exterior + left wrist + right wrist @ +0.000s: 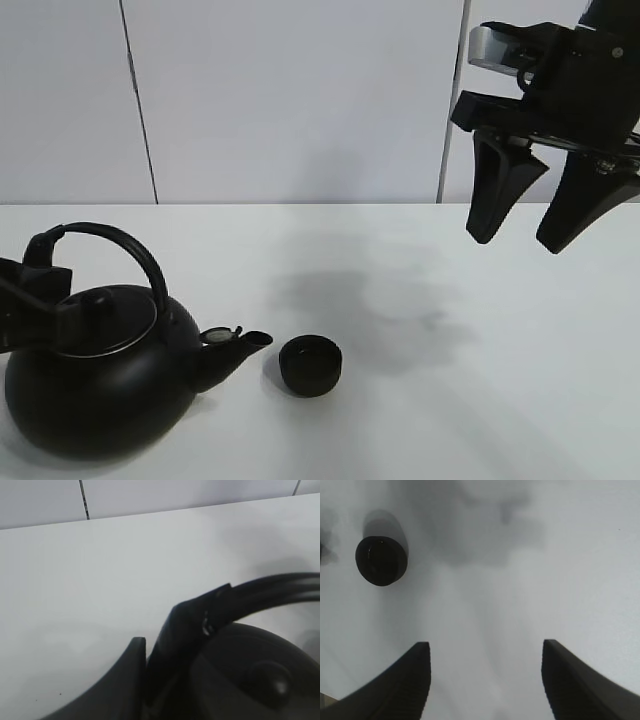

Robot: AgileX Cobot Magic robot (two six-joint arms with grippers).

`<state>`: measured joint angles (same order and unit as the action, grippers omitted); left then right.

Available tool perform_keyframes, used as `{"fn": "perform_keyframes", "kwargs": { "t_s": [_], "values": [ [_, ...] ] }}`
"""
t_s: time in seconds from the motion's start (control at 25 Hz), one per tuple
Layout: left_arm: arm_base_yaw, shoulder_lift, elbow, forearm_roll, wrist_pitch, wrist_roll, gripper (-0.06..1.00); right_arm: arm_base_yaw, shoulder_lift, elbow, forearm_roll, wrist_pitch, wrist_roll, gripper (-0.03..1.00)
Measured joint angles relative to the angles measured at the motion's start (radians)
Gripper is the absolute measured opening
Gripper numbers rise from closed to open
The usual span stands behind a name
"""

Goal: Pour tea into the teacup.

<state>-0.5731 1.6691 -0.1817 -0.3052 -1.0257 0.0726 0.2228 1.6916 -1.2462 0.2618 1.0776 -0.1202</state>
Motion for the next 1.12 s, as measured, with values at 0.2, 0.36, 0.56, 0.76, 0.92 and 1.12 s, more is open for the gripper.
{"fn": "perform_keyframes", "kwargs": {
  "t_s": [0.2, 0.36, 0.56, 0.76, 0.92, 1.12],
  "values": [
    [0.000, -0.007, 0.018, 0.011, -0.010, 0.000, 0.14, 0.000, 0.000, 0.000, 0.000, -0.001, 0.000, 0.44],
    [0.000, -0.007, 0.021, 0.032, -0.014, -0.009, 0.14, 0.000, 0.000, 0.000, 0.000, -0.001, 0.000, 0.44],
    [0.000, -0.007, 0.021, 0.074, -0.004, -0.034, 0.14, 0.000, 0.000, 0.000, 0.000, -0.001, 0.000, 0.44],
    [0.000, -0.007, 0.021, 0.077, 0.005, -0.043, 0.14, 0.000, 0.000, 0.000, 0.000, -0.001, 0.000, 0.44],
    [0.001, -0.009, 0.021, 0.072, 0.016, -0.073, 0.14, 0.000, 0.000, 0.000, 0.000, -0.001, 0.000, 0.44],
    [0.002, -0.012, 0.021, 0.071, 0.023, -0.082, 0.14, 0.000, 0.000, 0.000, 0.000, -0.001, 0.000, 0.44]
  ]
}}
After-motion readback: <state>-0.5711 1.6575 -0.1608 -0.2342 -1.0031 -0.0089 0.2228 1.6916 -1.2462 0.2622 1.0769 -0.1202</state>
